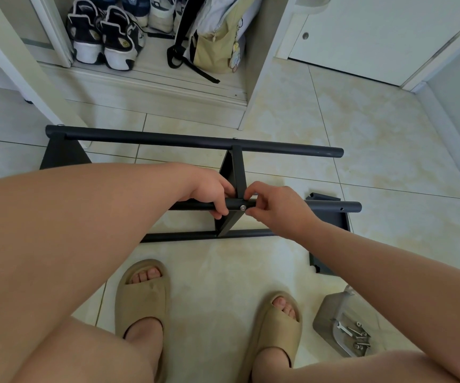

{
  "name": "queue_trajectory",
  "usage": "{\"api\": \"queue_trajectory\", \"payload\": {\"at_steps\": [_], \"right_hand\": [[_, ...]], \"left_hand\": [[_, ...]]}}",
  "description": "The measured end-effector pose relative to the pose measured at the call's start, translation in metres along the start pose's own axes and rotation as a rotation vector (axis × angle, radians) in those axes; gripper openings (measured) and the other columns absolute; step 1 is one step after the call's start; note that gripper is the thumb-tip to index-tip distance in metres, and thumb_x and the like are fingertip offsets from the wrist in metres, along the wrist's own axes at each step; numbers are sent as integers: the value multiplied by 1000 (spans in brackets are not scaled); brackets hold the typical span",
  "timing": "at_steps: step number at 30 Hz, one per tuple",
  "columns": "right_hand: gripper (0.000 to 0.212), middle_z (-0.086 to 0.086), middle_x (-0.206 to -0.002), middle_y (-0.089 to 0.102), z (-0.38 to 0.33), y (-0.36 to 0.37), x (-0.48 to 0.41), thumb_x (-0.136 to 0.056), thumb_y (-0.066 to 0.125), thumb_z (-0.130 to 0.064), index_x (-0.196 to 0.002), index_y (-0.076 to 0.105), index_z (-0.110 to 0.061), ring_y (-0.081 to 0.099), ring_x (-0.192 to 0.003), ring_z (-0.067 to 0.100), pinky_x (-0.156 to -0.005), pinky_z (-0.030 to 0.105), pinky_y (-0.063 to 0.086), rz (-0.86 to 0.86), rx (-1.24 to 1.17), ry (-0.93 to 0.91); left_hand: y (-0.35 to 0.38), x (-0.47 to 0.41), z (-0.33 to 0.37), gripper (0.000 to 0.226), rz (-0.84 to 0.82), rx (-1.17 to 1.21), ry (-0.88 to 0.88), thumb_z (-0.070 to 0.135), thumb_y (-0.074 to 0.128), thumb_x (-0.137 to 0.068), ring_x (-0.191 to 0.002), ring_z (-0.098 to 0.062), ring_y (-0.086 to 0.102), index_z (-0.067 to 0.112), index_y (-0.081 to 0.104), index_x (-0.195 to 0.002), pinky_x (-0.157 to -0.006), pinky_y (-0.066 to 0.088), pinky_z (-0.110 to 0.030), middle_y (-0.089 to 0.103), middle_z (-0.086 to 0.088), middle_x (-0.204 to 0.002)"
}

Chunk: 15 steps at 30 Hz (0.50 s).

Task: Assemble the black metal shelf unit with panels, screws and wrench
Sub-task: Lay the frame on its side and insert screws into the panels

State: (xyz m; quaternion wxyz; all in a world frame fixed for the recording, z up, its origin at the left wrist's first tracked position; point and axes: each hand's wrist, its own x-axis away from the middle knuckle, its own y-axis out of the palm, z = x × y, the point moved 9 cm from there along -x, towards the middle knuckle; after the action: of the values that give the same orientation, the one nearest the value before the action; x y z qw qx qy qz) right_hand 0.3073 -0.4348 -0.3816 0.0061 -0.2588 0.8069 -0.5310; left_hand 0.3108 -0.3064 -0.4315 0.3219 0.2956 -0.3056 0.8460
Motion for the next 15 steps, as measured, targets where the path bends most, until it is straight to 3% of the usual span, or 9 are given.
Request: {"api": "queue_trajectory", "payload": {"at_steps": [4,9,12,15], "right_hand": [[16,-8,-81,57,-19,2,5,-99,60,-28,-112,57,-19,52,-75,21,-62,35,45,83,222,-130],[14,-4,-88,53,-36,2,2,-101,57,-29,-103,58,-15,51,-76,23,-59,33,33,140,292,-195],[16,-6,-83,50,-29,3,-3,-102,56,-31,-97,53,-16,48,-75,22,-60,34,34,113,242,-151],[12,-3,-78,58,-21,-1,-6,-101,59,-25,-99,57,-14,52,-73,23,-64,38,44,112,122,-116]], "left_hand": [[0,1,1,46,4,-23,12,4,71,-83,-112,-21,65,22,67,-125,-110,42,-42,74,-4,-112],[-1,-2,-1,45,3,-19,10,5,71,-82,-112,-23,64,24,67,-122,-110,41,-43,75,-5,-107],[-2,-3,-2,40,7,-21,17,6,71,-82,-114,-24,63,24,69,-118,-111,40,-44,75,-6,-108],[-2,-3,-3,46,20,-16,9,5,72,-82,-115,-23,62,23,67,-124,-111,40,-43,75,-5,-110]]}}
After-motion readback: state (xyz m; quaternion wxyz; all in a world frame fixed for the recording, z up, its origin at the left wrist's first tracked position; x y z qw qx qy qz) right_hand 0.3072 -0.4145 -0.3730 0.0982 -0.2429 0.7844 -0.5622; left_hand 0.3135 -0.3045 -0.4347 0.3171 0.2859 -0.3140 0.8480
